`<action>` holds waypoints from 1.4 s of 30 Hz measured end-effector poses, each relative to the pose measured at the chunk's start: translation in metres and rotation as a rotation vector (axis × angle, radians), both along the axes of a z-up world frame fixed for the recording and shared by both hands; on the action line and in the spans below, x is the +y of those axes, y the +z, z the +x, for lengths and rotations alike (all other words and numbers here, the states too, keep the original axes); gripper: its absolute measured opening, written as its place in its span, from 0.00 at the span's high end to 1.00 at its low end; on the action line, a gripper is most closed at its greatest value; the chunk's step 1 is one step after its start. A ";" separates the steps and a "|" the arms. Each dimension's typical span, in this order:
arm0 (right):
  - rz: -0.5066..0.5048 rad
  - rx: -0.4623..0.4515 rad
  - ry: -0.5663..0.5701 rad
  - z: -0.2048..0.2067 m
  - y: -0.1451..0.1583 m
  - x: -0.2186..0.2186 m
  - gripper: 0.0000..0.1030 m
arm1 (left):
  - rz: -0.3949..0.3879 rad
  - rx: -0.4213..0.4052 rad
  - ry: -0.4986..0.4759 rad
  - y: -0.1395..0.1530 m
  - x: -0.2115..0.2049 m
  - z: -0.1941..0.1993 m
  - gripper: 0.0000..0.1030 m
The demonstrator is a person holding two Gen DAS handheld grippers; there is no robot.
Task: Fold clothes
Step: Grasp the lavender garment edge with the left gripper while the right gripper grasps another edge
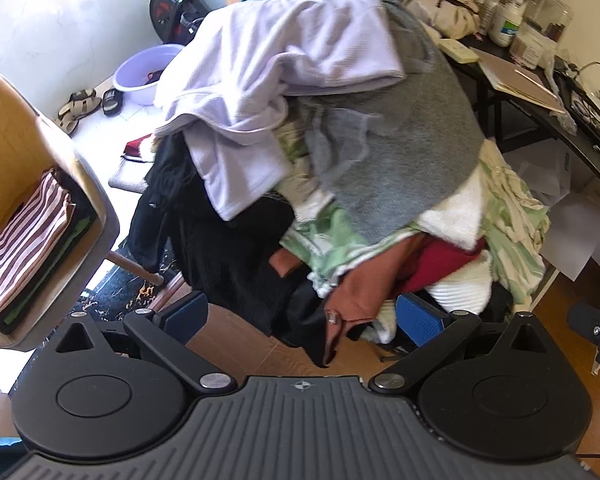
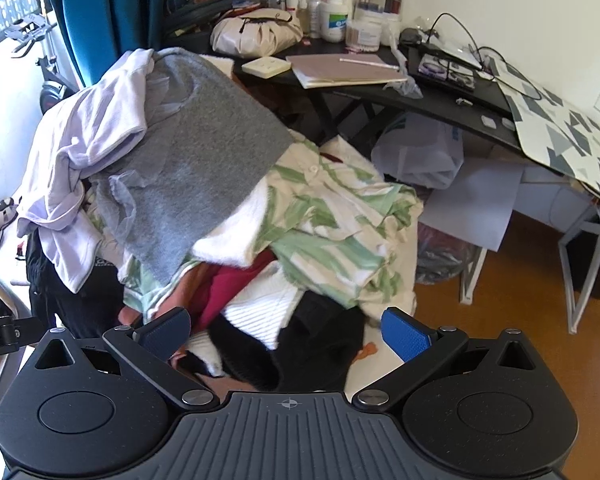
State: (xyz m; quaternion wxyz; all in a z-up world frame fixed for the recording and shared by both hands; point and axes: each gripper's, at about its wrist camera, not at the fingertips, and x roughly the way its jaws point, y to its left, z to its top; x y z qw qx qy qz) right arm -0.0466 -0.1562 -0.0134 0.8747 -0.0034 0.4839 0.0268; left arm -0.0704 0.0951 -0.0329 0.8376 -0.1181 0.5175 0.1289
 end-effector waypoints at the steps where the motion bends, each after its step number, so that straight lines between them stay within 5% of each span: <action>1: -0.003 0.007 0.004 0.000 -0.001 0.011 0.01 | -0.006 0.004 0.006 -0.001 0.011 0.000 0.01; 10: -0.064 0.033 0.106 0.004 -0.002 0.123 0.01 | -0.061 0.005 0.099 -0.009 0.112 -0.004 0.01; 20: -0.046 0.025 0.082 0.020 -0.003 0.190 0.01 | -0.143 -0.033 0.278 -0.020 0.210 -0.022 0.01; 23: -0.057 -0.003 0.083 0.029 -0.002 0.201 0.01 | -0.193 -0.102 0.338 -0.019 0.233 -0.032 0.01; 27: -0.064 -0.130 0.080 0.041 0.009 0.207 0.01 | -0.229 -0.309 0.420 -0.001 0.266 -0.047 0.01; 30: -0.073 -0.267 0.092 0.052 0.023 0.206 0.01 | -0.099 -0.551 0.494 0.031 0.283 -0.065 0.01; 34: -0.089 -0.425 0.127 0.072 0.040 0.204 0.01 | 0.210 -0.924 0.583 0.069 0.286 -0.090 0.00; 38: -0.004 -0.494 0.132 0.097 0.048 0.195 0.01 | 0.421 -0.971 0.508 0.080 0.282 -0.074 0.00; 42: 0.053 -0.578 0.161 0.114 0.046 0.181 0.01 | 0.491 -0.912 0.399 0.072 0.270 -0.046 0.00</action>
